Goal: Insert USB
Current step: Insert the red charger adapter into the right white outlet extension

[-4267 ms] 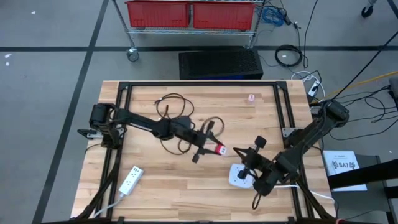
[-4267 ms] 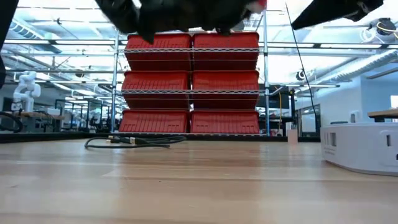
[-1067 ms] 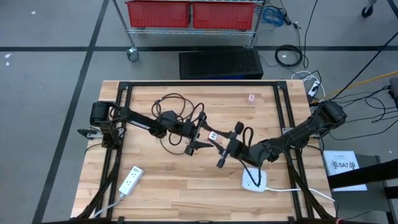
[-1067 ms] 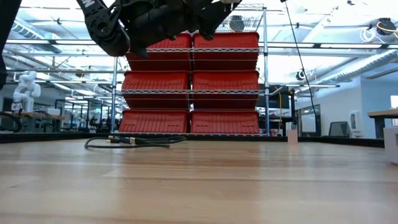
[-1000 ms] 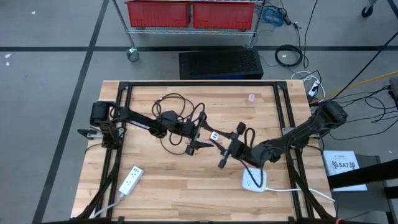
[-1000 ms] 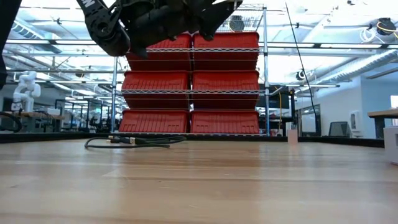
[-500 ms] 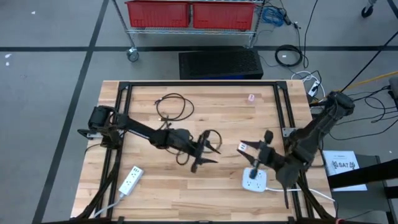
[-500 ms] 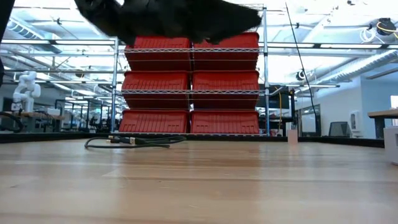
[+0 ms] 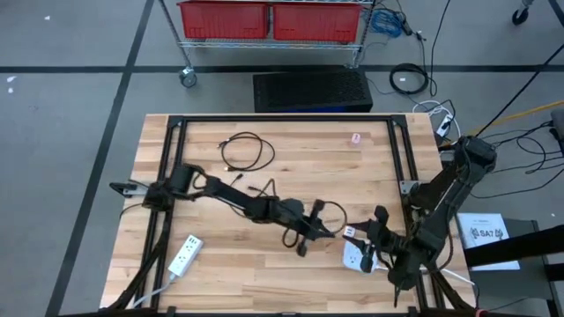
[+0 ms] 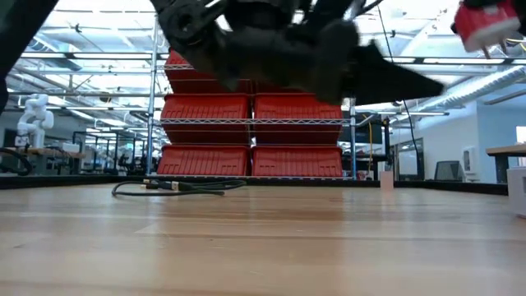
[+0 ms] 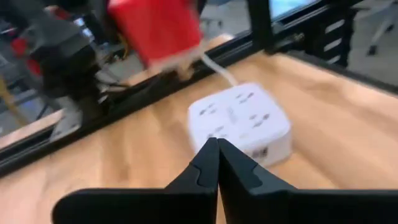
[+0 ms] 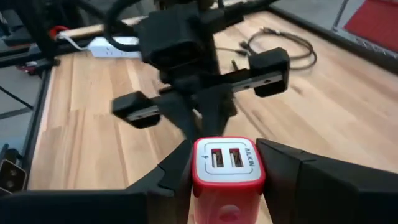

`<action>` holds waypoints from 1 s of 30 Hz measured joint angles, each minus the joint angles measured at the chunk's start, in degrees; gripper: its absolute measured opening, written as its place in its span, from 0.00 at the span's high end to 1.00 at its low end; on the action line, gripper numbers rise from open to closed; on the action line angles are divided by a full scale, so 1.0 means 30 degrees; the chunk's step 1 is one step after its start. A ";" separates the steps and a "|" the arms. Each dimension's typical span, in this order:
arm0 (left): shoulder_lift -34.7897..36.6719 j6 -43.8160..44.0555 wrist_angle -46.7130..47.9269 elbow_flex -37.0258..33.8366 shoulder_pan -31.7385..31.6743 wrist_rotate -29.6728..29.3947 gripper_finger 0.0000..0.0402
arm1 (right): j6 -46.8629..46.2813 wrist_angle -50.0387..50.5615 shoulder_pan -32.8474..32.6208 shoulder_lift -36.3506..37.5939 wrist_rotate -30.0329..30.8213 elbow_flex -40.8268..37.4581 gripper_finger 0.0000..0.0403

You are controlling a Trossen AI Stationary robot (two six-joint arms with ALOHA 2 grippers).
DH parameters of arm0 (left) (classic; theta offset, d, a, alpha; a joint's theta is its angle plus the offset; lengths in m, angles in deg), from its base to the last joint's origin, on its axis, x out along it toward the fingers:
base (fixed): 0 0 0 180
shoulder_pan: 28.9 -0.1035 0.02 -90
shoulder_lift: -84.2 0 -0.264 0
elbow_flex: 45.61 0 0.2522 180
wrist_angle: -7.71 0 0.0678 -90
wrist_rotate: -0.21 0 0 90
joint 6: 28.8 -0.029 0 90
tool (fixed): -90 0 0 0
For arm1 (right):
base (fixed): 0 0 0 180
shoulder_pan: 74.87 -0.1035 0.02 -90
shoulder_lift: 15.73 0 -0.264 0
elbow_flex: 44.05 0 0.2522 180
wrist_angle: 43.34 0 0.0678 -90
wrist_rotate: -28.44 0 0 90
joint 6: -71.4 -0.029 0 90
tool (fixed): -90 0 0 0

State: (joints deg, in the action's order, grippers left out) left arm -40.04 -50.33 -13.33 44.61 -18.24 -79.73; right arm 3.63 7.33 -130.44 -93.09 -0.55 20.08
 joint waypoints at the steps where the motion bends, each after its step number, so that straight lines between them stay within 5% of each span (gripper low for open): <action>1: -0.0393 0.0020 -0.0109 0.0534 0.0079 0.0256 0.98 | -0.0703 0.0331 -0.0166 -0.0189 -0.0001 0.0000 0.70; 8: -0.2131 -0.0010 0.1476 0.3502 -0.0142 0.2418 0.97 | -0.4091 0.2211 -0.1175 -0.0765 0.0022 -0.0005 0.70; 16: -0.4233 -0.0011 0.2726 0.6762 -0.0294 0.3625 0.97 | -0.4292 0.2462 -0.1394 -0.0765 0.0036 -0.0004 0.70; 23: -0.6027 -0.0047 0.4258 0.9335 -0.0141 0.3515 0.97 | -0.4350 0.2661 -0.1394 -0.0765 0.0015 -0.0003 0.70; 30: -0.6640 -0.0493 0.6263 1.0548 -0.0016 0.1380 0.97 | -0.4350 0.2817 -0.1394 -0.0764 -0.0039 -0.0001 0.70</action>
State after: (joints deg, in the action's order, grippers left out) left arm -59.96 -51.81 5.46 76.26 -18.29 -75.59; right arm -9.42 15.78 -134.62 -95.38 -0.66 20.08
